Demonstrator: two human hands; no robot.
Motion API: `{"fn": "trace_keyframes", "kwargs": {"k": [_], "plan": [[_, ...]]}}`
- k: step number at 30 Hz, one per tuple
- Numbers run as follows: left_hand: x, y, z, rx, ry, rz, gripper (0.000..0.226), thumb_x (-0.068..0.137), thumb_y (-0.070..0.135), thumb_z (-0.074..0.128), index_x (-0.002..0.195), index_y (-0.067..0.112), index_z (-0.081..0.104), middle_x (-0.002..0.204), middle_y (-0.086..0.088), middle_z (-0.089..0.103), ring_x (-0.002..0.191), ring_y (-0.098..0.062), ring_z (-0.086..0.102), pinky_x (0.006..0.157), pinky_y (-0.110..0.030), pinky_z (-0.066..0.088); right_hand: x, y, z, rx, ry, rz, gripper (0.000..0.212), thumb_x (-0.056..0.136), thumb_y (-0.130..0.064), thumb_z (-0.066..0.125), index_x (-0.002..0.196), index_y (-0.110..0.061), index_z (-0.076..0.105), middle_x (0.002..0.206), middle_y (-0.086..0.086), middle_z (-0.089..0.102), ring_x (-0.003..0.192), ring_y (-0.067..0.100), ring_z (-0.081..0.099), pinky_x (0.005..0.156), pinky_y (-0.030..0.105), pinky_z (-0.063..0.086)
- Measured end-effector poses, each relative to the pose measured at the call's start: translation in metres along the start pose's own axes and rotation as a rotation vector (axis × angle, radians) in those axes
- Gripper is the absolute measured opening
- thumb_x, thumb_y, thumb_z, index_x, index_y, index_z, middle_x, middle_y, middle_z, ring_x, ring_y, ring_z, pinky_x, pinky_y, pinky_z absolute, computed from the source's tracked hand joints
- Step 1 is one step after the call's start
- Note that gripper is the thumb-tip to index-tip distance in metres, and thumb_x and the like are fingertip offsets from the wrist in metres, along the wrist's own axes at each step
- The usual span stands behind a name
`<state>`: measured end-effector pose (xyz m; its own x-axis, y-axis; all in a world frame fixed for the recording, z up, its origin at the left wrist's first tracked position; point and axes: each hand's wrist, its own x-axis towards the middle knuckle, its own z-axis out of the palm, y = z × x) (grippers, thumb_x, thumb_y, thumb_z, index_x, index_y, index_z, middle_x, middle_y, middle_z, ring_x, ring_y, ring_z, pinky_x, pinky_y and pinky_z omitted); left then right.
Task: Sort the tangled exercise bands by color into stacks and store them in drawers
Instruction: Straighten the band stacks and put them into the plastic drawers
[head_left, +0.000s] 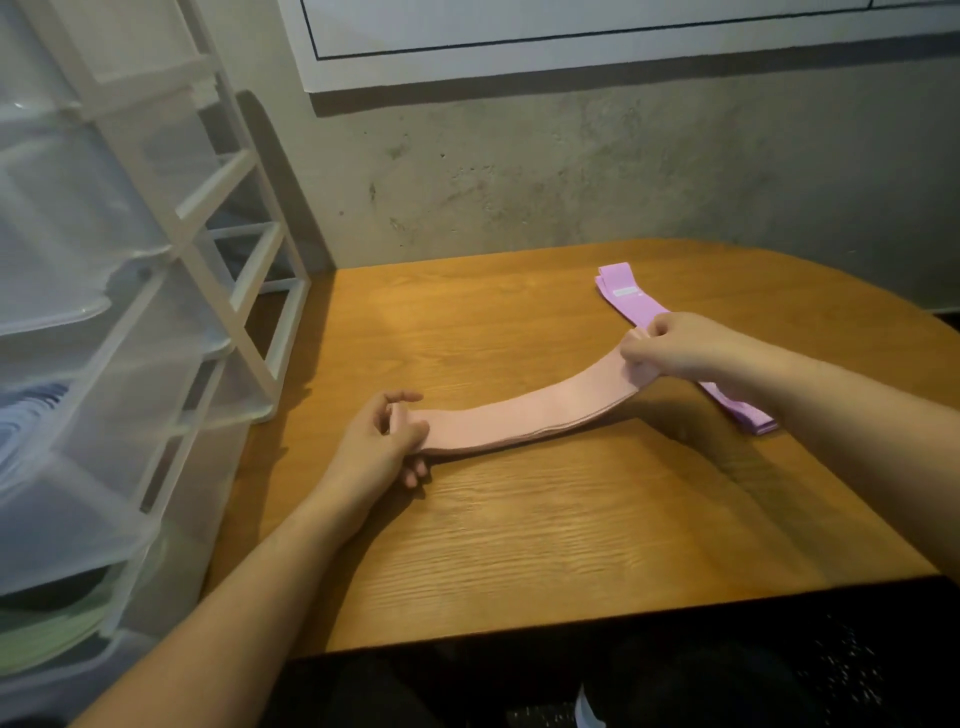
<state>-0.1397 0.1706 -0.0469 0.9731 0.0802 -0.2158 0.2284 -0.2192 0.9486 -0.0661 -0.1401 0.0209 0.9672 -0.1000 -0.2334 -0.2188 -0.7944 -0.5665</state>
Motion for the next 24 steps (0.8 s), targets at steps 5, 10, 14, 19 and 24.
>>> {"fn": "trace_keyframes", "kwargs": {"k": [5, 10, 14, 19, 24], "plan": [[-0.003, 0.000, 0.003, -0.038, 0.036, 0.035, 0.029, 0.101, 0.011, 0.053, 0.123, 0.028, 0.059, 0.075, -0.019, 0.064, 0.052, -0.018, 0.058, 0.048, -0.026, 0.054, -0.013, -0.055, 0.012, 0.019, -0.006, -0.194, 0.018, 0.088, -0.025, 0.066, 0.090, -0.011, 0.055, 0.086, 0.006, 0.058, 0.070, 0.017, 0.052, 0.056, 0.028, 0.045], [-0.001, -0.004, 0.005, -0.072, 0.064, 0.073, 0.028, 0.098, 0.004, 0.050, 0.122, 0.016, 0.060, 0.067, -0.019, 0.058, 0.045, -0.016, 0.055, 0.044, -0.028, 0.053, -0.035, -0.117, 0.046, -0.025, -0.089, -0.340, 0.019, 0.087, -0.021, 0.069, 0.096, -0.012, 0.055, 0.084, 0.004, 0.059, 0.062, 0.013, 0.051, 0.049, 0.024, 0.041], [0.002, -0.006, 0.003, -0.117, 0.079, 0.065, 0.029, 0.097, 0.001, 0.049, 0.121, 0.013, 0.059, 0.068, -0.019, 0.057, 0.044, -0.017, 0.055, 0.046, -0.030, 0.053, -0.043, -0.150, 0.085, -0.150, -0.167, -0.382, 0.053, 0.089, -0.031, 0.071, 0.129, -0.005, 0.048, 0.107, 0.002, 0.057, 0.086, 0.018, 0.057, 0.060, 0.022, 0.042], [0.003, -0.010, 0.002, -0.134, 0.088, 0.100, 0.024, 0.107, 0.015, 0.039, 0.123, 0.009, 0.055, 0.074, -0.012, 0.060, 0.049, -0.014, 0.056, 0.047, -0.028, 0.052, -0.037, -0.158, 0.124, -0.240, -0.208, -0.348, 0.069, 0.084, -0.038, 0.074, 0.138, -0.009, 0.041, 0.128, 0.011, 0.059, 0.105, 0.027, 0.055, 0.079, 0.032, 0.042], [0.002, -0.008, -0.002, -0.246, 0.020, 0.083, 0.030, 0.107, 0.026, 0.045, 0.135, 0.037, 0.046, 0.069, -0.007, 0.063, 0.054, -0.018, 0.058, 0.051, -0.033, 0.053, -0.034, -0.157, 0.128, -0.223, -0.201, -0.288, 0.069, 0.084, -0.039, 0.075, 0.135, -0.008, 0.040, 0.120, 0.013, 0.060, 0.098, 0.027, 0.054, 0.076, 0.033, 0.041]]}}
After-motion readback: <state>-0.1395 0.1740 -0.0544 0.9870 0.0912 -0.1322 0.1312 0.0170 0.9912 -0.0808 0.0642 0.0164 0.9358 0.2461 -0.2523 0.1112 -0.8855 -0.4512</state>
